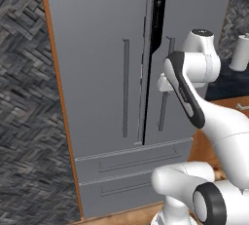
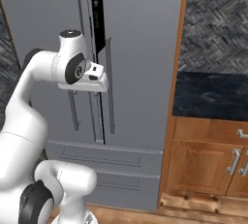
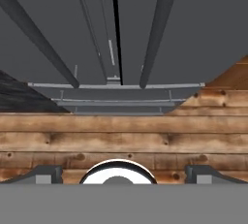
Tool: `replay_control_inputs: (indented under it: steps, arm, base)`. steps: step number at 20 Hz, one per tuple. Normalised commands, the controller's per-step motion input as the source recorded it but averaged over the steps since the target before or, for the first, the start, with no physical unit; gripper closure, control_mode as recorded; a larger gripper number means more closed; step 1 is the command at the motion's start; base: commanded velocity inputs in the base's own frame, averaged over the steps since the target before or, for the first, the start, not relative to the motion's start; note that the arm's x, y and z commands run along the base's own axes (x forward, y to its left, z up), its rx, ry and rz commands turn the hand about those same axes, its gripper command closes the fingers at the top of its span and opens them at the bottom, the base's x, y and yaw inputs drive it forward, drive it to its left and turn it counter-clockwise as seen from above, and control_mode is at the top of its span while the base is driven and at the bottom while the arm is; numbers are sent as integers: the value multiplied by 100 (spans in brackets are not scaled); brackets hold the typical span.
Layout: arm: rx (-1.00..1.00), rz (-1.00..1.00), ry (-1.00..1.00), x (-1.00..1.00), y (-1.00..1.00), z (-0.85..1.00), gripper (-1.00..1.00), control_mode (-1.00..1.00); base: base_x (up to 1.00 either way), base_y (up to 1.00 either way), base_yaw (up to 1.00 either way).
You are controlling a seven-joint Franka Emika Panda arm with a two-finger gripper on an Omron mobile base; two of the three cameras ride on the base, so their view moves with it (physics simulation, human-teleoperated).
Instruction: Retrieve the steak from the fridge and place it on the saucepan with marinade on the stove.
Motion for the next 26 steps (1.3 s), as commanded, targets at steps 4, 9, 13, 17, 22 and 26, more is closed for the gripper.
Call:
replay_control_inputs:
  steps: [4, 9, 13, 17, 22, 26]
  arm:
    - [0, 0, 0, 0, 0, 0, -100, 100]
    - [0, 0, 0, 0, 0, 0, -100, 100]
    - [0, 0, 0, 0, 0, 0, -100, 100]
    - [0, 0, 0, 0, 0, 0, -100, 100]
    - [0, 0, 0, 0, 0, 0, -100, 100]
    - [0, 0, -24, -25, 0, 7, -100, -100]
  base:
    - [0, 0, 0]
    - [-7, 0, 0]
    - [-50, 0, 0]
    - [-4, 0, 0]
    - [0, 0, 0]
    - [-2, 0, 0]
